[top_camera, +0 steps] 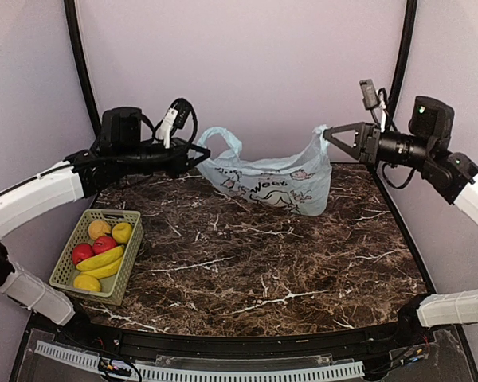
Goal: Untie the knot of the plastic bag and take out the fruit
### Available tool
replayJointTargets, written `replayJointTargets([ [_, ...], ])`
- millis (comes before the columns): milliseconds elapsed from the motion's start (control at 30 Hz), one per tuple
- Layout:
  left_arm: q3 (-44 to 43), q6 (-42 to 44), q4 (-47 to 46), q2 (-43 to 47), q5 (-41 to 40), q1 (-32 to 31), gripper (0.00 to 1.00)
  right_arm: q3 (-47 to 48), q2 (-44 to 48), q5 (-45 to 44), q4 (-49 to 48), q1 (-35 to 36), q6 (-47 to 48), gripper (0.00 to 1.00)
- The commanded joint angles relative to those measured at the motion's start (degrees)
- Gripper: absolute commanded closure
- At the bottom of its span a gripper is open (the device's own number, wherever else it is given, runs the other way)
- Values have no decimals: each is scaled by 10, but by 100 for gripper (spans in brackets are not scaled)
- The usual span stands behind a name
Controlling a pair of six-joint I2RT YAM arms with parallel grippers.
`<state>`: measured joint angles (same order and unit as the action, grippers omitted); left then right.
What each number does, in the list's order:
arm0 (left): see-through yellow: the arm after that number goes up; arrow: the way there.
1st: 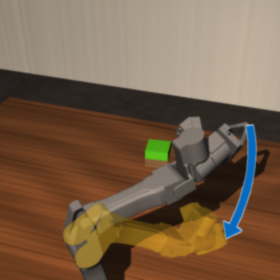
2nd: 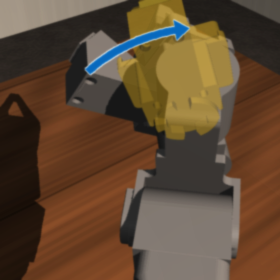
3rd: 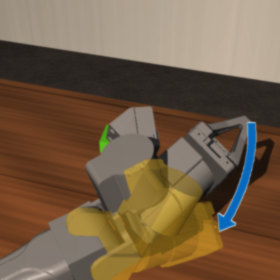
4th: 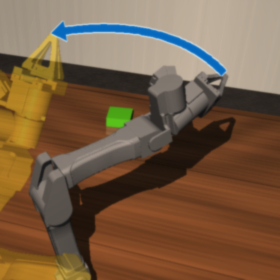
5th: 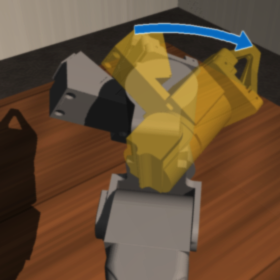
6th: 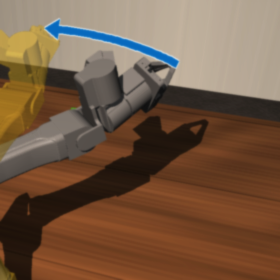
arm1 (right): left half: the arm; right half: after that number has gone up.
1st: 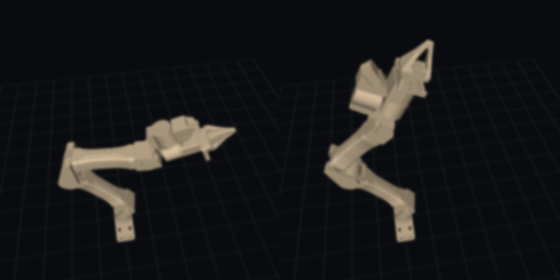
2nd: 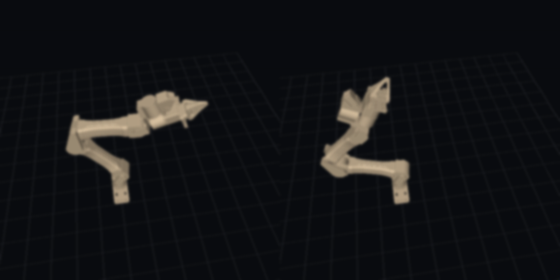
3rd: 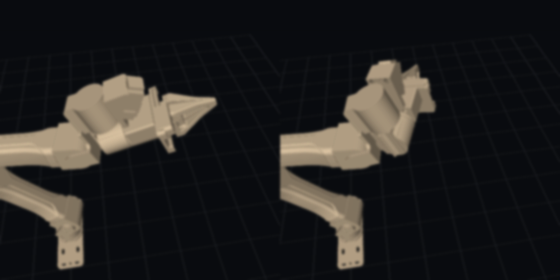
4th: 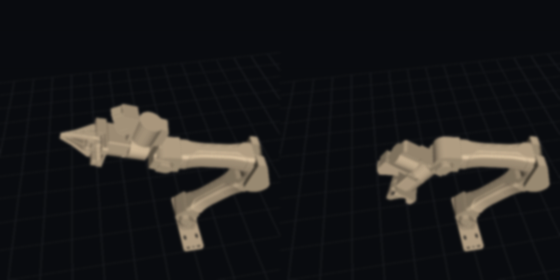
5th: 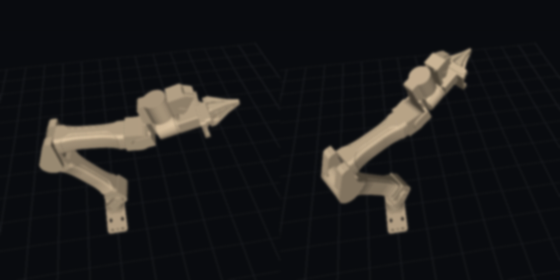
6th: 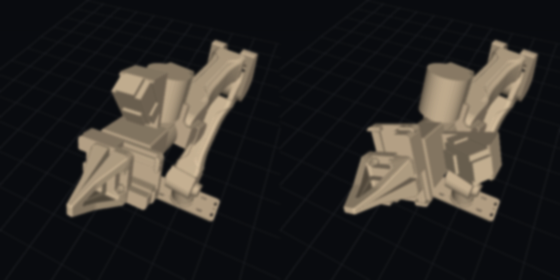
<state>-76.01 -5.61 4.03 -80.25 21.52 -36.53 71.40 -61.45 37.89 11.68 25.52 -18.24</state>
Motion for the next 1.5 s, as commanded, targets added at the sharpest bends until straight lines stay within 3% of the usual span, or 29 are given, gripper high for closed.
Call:
replayJointTargets([
  [0,197,-44,-152,88,-1,0,94,-165,30,32,-22,51,-13,100],
  [167,357,-104,-145,157,5,-1,78,-300,49,37,-66,139,-67,100],
  [233,382,-120,-120,198,-1,-1,63,-313,47,37,-68,168,-78,100],
  [333,386,-129,-61,270,-26,-1,42,-323,43,32,-74,191,-90,100],
  [467,337,-124,39,327,-44,-1,24,-332,44,27,-92,195,-100,100],
  [567,292,-102,110,330,-26,-1,21,-329,43,22,-95,195,-98,100],
  [800,222,-75,146,258,24,-17,22,-332,41,10,-106,196,-100,100],
  [1133,124,27,195,137,-99,-161,23,-342,49,1,-114,196,-103,100],
  [1467,21,184,351,12,-281,-272,18,-351,50,8,-156,196,-113,100],
])
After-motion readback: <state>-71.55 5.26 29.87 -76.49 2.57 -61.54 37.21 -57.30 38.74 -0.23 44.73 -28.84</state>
